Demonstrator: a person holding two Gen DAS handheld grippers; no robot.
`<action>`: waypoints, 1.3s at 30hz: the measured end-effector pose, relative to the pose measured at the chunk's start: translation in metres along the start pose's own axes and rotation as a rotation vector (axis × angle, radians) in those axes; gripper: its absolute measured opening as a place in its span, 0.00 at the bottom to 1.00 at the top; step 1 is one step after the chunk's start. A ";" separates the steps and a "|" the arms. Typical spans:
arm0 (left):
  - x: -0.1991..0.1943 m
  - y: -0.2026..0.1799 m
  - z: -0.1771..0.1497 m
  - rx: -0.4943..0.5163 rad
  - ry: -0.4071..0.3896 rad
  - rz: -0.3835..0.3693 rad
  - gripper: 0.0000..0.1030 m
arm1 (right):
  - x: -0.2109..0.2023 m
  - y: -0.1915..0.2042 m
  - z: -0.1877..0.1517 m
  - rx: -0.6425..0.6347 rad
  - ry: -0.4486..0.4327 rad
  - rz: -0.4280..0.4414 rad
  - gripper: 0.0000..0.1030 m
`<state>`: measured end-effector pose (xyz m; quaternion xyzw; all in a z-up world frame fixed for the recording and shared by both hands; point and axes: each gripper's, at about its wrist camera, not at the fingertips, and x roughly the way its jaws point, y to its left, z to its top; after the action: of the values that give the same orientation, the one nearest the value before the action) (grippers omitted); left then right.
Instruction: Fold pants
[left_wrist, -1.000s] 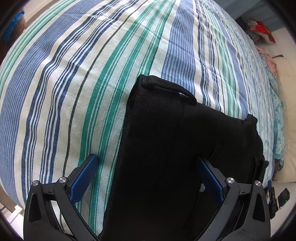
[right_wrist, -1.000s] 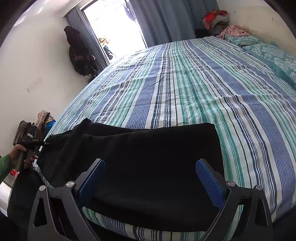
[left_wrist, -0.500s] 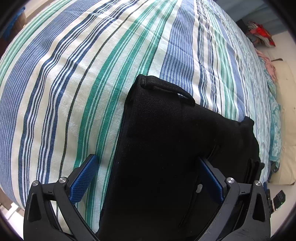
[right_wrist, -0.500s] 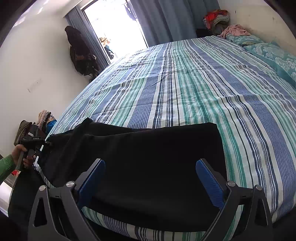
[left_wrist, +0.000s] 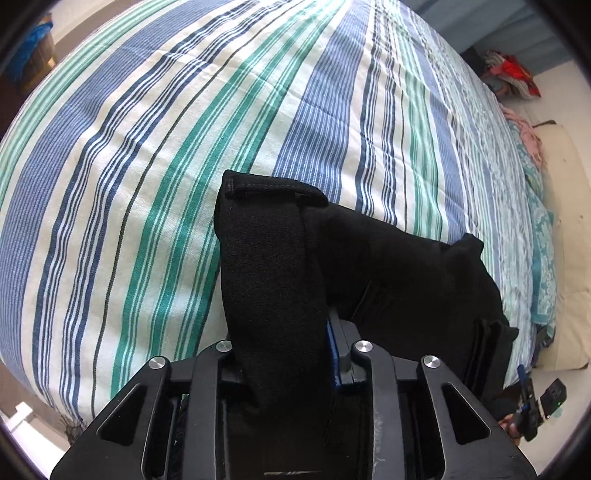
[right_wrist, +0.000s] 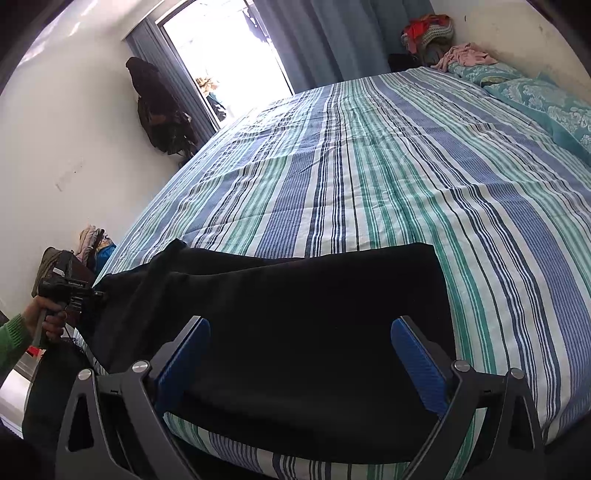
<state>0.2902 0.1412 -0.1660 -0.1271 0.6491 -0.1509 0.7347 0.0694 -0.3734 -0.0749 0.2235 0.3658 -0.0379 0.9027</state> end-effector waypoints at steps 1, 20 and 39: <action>-0.006 -0.002 -0.002 -0.020 -0.017 -0.015 0.21 | -0.001 -0.001 0.001 0.005 -0.004 0.001 0.95; -0.011 -0.236 -0.083 0.164 0.004 -0.490 0.19 | -0.031 -0.061 0.012 0.320 -0.134 0.054 0.95; -0.007 -0.302 -0.096 0.351 -0.041 -0.543 0.62 | -0.042 -0.086 0.005 0.430 -0.163 0.174 0.95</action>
<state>0.1768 -0.1339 -0.0561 -0.1697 0.5407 -0.4485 0.6912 0.0224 -0.4570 -0.0756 0.4375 0.2545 -0.0549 0.8607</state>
